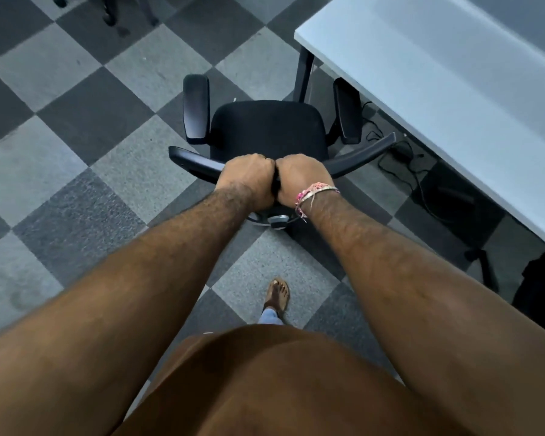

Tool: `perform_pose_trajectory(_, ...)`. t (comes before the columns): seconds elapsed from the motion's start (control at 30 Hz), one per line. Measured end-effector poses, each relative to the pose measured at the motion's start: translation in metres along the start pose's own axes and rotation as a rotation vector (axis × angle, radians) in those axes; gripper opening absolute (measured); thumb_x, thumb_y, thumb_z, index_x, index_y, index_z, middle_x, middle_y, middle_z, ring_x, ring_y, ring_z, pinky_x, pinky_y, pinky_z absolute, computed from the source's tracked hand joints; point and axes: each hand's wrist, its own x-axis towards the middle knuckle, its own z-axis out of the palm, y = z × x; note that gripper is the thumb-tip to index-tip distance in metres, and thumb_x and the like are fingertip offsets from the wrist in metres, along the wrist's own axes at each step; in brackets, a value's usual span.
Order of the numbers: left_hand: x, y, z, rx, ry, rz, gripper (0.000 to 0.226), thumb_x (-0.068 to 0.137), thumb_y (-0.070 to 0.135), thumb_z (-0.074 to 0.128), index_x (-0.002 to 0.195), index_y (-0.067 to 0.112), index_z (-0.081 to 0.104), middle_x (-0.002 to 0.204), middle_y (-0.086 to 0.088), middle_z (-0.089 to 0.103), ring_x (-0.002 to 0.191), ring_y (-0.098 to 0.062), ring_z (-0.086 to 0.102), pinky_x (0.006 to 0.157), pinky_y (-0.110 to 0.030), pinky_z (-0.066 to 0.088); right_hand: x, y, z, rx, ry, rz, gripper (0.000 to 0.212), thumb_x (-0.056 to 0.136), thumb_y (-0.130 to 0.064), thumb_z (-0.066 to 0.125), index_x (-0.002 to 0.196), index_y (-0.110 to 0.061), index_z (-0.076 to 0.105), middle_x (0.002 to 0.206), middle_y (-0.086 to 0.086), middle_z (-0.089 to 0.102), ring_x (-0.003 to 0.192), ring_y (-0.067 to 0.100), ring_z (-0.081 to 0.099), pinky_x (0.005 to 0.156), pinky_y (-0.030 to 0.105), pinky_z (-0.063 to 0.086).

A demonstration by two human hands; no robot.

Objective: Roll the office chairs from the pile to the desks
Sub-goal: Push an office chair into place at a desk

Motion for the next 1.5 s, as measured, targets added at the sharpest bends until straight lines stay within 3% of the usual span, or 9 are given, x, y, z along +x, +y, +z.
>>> perform_pose_trajectory(0.1, 0.013, 0.005, 0.0, 0.022, -0.07, -0.026, 0.014, 0.084, 0.034, 0.069, 0.094, 0.026, 0.063, 0.075, 0.005, 0.053, 0.078, -0.025, 0.062, 0.071, -0.035, 0.052, 0.009, 0.003, -0.005, -0.071, -0.099, 0.032, 0.013, 0.078, -0.021, 0.06, 0.089, -0.021, 0.067, 0.09, 0.003, 0.07, 0.084, 0.027, 0.067, 0.063, 0.032, 0.046)
perform_pose_trajectory(0.2, 0.016, 0.007, 0.004, 0.015, -0.089, -0.019, 0.013, 0.085, 0.035, 0.069, 0.087, 0.026, 0.059, 0.067, 0.007, 0.044, 0.073, -0.023, 0.056, 0.068, -0.034, 0.05, 0.003, 0.001, -0.005, -0.141, -0.097, 0.062, 0.012, 0.08, -0.02, 0.059, 0.089, -0.023, 0.067, 0.091, 0.002, 0.071, 0.085, 0.027, 0.068, 0.062, 0.031, 0.043)
perform_pose_trajectory(0.4, 0.004, 0.002, 0.008, -0.012, -0.104, 0.119, 0.014, 0.082, 0.037, 0.065, 0.08, 0.023, 0.065, 0.064, 0.006, 0.048, 0.068, -0.025, 0.056, 0.069, -0.035, 0.055, -0.016, -0.01, -0.007, -0.193, -0.111, 0.11, 0.012, 0.083, -0.023, 0.058, 0.091, -0.023, 0.067, 0.095, 0.003, 0.07, 0.089, 0.028, 0.069, 0.065, 0.033, 0.043)
perform_pose_trajectory(0.63, -0.041, -0.009, 0.021, 0.061, -0.111, 0.34, 0.031, 0.085, 0.043, 0.064, 0.066, 0.025, 0.048, 0.065, 0.006, 0.052, 0.061, -0.021, 0.054, 0.063, -0.033, 0.051, -0.065, -0.053, 0.009, -0.177, -0.112, 0.245, 0.007, 0.079, -0.024, 0.057, 0.074, -0.026, 0.052, 0.087, 0.001, 0.07, 0.082, 0.027, 0.068, 0.061, 0.031, 0.04)
perform_pose_trajectory(0.77, -0.072, -0.02, 0.029, 0.126, -0.11, 0.45, 0.028, 0.083, 0.044, 0.064, 0.069, 0.024, 0.05, 0.065, 0.006, 0.052, 0.058, -0.02, 0.052, 0.06, -0.032, 0.048, -0.094, -0.087, 0.017, -0.146, -0.08, 0.326, 0.006, 0.079, -0.026, 0.058, 0.075, -0.027, 0.054, 0.086, 0.001, 0.069, 0.081, 0.026, 0.068, 0.061, 0.031, 0.039)
perform_pose_trajectory(0.97, -0.111, -0.034, 0.039, 0.204, -0.131, 0.512, 0.023, 0.081, 0.043, 0.063, 0.07, 0.024, 0.057, 0.063, 0.006, 0.053, 0.053, -0.016, 0.05, 0.059, -0.032, 0.048, -0.13, -0.13, 0.027, -0.128, -0.053, 0.389, 0.008, 0.077, -0.026, 0.059, 0.071, -0.025, 0.053, 0.081, -0.001, 0.069, 0.076, 0.025, 0.067, 0.059, 0.03, 0.037)
perform_pose_trajectory(1.3, -0.212, -0.022, 0.065, 0.297, -0.131, 0.617, 0.021, 0.086, 0.046, 0.062, 0.08, 0.026, 0.065, 0.064, 0.006, 0.051, 0.06, -0.018, 0.054, 0.061, -0.032, 0.048, -0.229, -0.192, 0.057, -0.074, -0.001, 0.464, 0.011, 0.08, -0.028, 0.058, 0.07, -0.025, 0.052, 0.08, 0.0, 0.069, 0.076, 0.026, 0.068, 0.059, 0.03, 0.038)
perform_pose_trajectory(1.5, -0.259, -0.018, 0.084, 0.289, -0.132, 0.657, 0.024, 0.083, 0.046, 0.059, 0.072, 0.024, 0.06, 0.063, 0.006, 0.052, 0.057, -0.019, 0.052, 0.06, -0.033, 0.053, -0.278, -0.222, 0.07, -0.065, 0.007, 0.473, 0.013, 0.081, -0.029, 0.057, 0.071, -0.026, 0.049, 0.082, -0.001, 0.069, 0.075, 0.024, 0.067, 0.058, 0.031, 0.036)
